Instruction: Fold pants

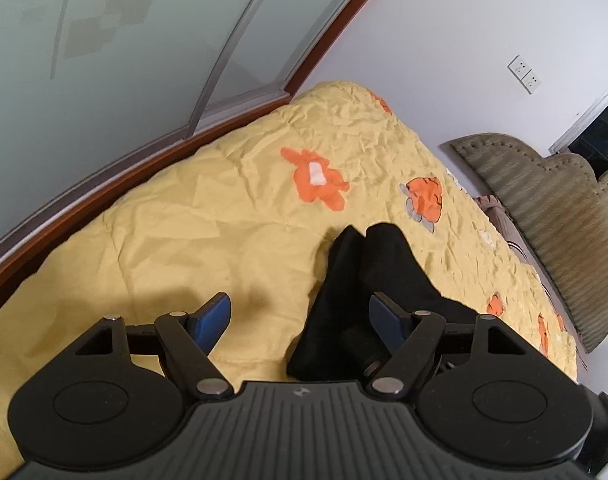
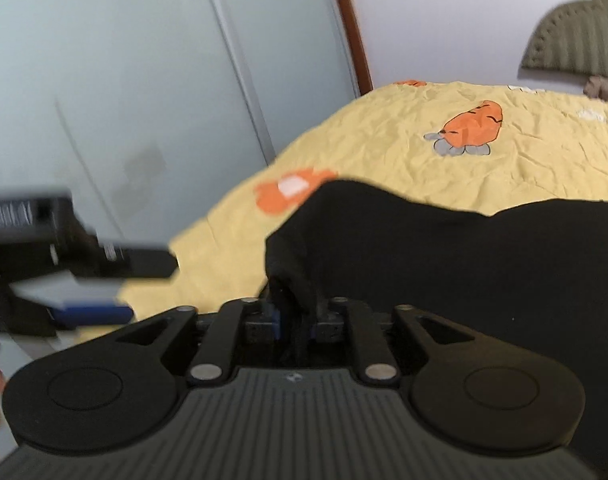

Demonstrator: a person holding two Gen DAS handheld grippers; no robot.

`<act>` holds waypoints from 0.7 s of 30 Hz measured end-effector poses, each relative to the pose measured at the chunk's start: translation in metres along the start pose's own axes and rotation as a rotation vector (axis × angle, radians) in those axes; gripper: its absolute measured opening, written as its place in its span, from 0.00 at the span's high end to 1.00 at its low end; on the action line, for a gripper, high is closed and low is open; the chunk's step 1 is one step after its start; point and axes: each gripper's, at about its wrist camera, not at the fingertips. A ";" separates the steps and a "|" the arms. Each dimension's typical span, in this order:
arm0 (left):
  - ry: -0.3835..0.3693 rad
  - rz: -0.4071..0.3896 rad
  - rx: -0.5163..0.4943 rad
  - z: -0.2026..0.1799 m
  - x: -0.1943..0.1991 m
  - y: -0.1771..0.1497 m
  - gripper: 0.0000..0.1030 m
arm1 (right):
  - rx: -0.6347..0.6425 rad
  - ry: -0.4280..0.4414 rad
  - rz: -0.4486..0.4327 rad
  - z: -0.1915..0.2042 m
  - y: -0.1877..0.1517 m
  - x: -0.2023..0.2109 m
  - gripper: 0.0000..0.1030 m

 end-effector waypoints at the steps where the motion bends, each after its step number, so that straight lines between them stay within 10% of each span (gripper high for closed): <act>1: -0.001 -0.007 -0.008 -0.003 0.001 0.001 0.26 | 0.056 0.003 0.013 0.005 -0.002 -0.002 0.68; 4: -0.010 -0.029 -0.054 -0.016 0.007 0.004 0.26 | 0.123 0.037 0.026 0.018 -0.006 0.014 0.39; 10: -0.182 -0.013 -0.106 -0.053 0.004 0.015 0.25 | -0.010 0.058 -0.145 -0.033 0.012 0.077 0.39; 16: -0.406 0.045 -0.175 -0.101 -0.029 0.019 0.21 | -0.321 0.133 0.040 -0.103 -0.003 0.048 0.42; 21: -0.195 0.176 -0.161 -0.074 -0.077 -0.010 0.22 | -0.216 0.107 0.072 -0.094 -0.017 0.052 0.38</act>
Point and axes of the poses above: each gripper's, at about its wrist camera, not at the fingertips, and x roughly against the way its jaws point, z to its left, y to its top, and after that the axes turned 2 degrees about -x, right-handed
